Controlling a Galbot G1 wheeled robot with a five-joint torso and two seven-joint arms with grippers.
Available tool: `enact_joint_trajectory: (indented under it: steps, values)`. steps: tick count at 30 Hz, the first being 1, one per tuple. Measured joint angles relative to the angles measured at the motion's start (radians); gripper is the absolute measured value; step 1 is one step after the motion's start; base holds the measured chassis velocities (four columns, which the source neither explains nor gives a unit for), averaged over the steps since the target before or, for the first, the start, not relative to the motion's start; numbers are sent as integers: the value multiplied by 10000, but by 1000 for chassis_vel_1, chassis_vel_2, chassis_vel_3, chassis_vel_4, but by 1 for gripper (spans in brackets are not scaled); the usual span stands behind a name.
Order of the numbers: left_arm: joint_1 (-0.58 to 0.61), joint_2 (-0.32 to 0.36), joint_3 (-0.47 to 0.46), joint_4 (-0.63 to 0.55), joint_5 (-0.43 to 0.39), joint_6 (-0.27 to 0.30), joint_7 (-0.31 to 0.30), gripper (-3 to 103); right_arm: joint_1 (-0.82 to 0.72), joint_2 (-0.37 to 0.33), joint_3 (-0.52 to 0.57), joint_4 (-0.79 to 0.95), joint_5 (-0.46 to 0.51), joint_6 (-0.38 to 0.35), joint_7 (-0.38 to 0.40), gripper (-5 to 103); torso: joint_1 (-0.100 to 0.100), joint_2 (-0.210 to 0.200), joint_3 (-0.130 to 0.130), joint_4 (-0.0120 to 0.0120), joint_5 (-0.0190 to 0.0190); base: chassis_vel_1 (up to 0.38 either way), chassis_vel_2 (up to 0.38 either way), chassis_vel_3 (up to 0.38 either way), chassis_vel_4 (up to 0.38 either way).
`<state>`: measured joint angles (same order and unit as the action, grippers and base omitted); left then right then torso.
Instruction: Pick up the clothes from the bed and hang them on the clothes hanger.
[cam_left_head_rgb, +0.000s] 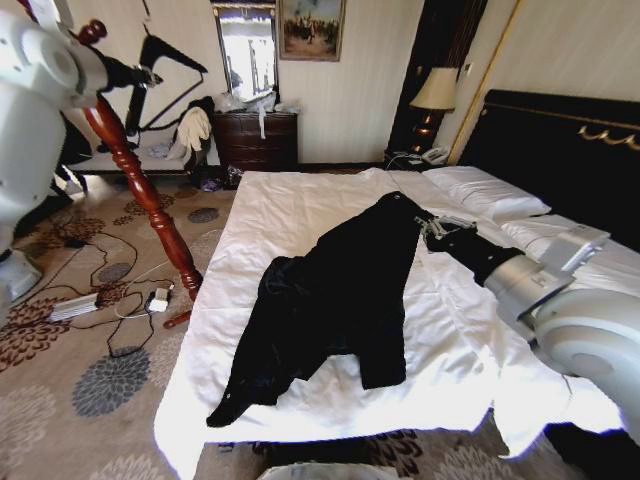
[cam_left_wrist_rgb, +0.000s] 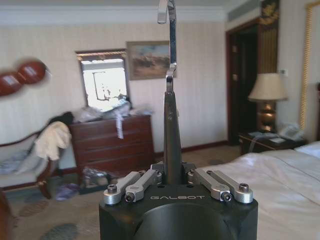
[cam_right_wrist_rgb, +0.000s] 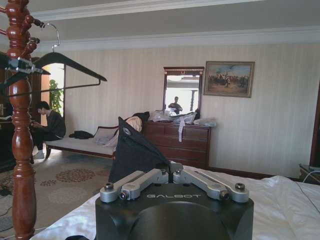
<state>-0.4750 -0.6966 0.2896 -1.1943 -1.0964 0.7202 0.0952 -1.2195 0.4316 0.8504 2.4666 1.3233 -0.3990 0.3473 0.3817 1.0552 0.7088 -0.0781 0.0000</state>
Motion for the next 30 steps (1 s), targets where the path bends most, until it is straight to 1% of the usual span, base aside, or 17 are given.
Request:
enact_joint_trajectory:
  steps: [1, 2, 3, 5, 7, 11, 12, 13, 14, 16, 17, 19, 20, 22, 24, 28, 30]
  values:
    - [333, 215, -87, -457, -187, -191, 128, 16, 13, -20, -3, 0, -35, -11, 12, 0, 1, 0, 0, 0, -4, 0, 0, 0, 0]
    - [333, 215, -87, -457, -187, -191, 128, 16, 13, -20, -3, 0, -35, -11, 12, 0, 1, 0, 0, 0, -4, 0, 0, 0, 0]
    - [775, 525, -171, -1091, -476, -466, 359, 16, 19, -47, -17, -1, -93, -18, 40, 0, 1, 0, 0, 0, -3, 0, 0, 0, 0]
    - [1294, 891, -272, -1765, -687, -747, 620, 16, 16, -76, -37, -57, -152, -33, 54, 0, -1, 0, -1, 4, -2, 0, 0, 0, 0]
    - [1528, 1041, -345, -2034, -772, -863, 720, 16, 16, -84, -50, -93, -177, -42, 56, 0, -1, 1, -1, 4, 0, 0, 0, 0, 0]
    - [2984, 1800, -1110, -3093, -1164, -1700, 1609, 16, 41, -130, -71, -237, -194, -67, 72, 0, 2, 0, 0, 1, 1, 0, 0, 0, 0]
    - [3392, 1986, -1353, -3256, -1149, -2228, 1993, 16, 31, -146, -71, -261, -195, -71, 74, 0, 0, 0, 0, 3, 0, 0, 0, 0, 0]
    - [3392, 1986, -1353, -3256, -1149, -2228, 1993, 16, 31, -146, -71, -261, -195, -71, 74, 0, 0, 0, 0, 3, 0, 0, 0, 0, 0]
    - [3925, 2194, -1657, -3369, -949, -3319, 2729, 16, 12, -164, -71, -283, -237, -88, 75, 0, -1, 1, -1, 7, -1, 0, 0, 0, 0]
    - [4561, 2402, -1932, -3485, -819, -4502, 3650, 16, -3, -180, -97, -295, -337, -94, 74, 0, -2, 1, -1, 8, -3, 0, 0, 0, 0]
    - [4871, 2537, -2040, -3592, -877, -4831, 3992, 16, -2, -196, -118, -296, -366, -97, 75, 0, -1, 1, 0, 1, -5, 0, 0, 0, 0]
    - [5012, 2609, -2087, -3653, -942, -4943, 4126, 16, 0, -202, -128, -295, -374, -98, 75, 0, 0, 0, 0, -1, -5, 0, 0, 0, 0]
    - [5390, 2797, -2259, -3849, -1145, -5184, 4543, 16, 15, -227, -144, -304, -387, -99, 75, 0, 1, 0, 0, -2, 2, 0, 0, 0, 0]
    - [5905, 3008, -2559, -4086, -1350, -5299, 4943, 16, 25, -272, -146, -344, -401, -107, 82, 0, 0, 1, 0, 2, 2, 0, 0, 0, 0]
    - [6120, 3105, -2672, -4207, -1424, -5315, 5028, 16, 24, -285, -146, -357, -406, -112, 86, 0, -1, 1, -1, 1, 0, 0, 0, 0, 0]
    - [7492, 3746, -3321, -5201, -1513, -5373, 5228, 16, -55, -267, -162, -475, -529, -164, 114, 0, 0, 0, 0, 4, 1, 0, 0, 0, 0]
    - [7818, 3909, -3429, -5586, -1485, -5390, 5284, 16, -77, -246, -187, -519, -596, -181, 120, 0, 0, 1, 0, 6, 2, 0, 0, 0, 0]
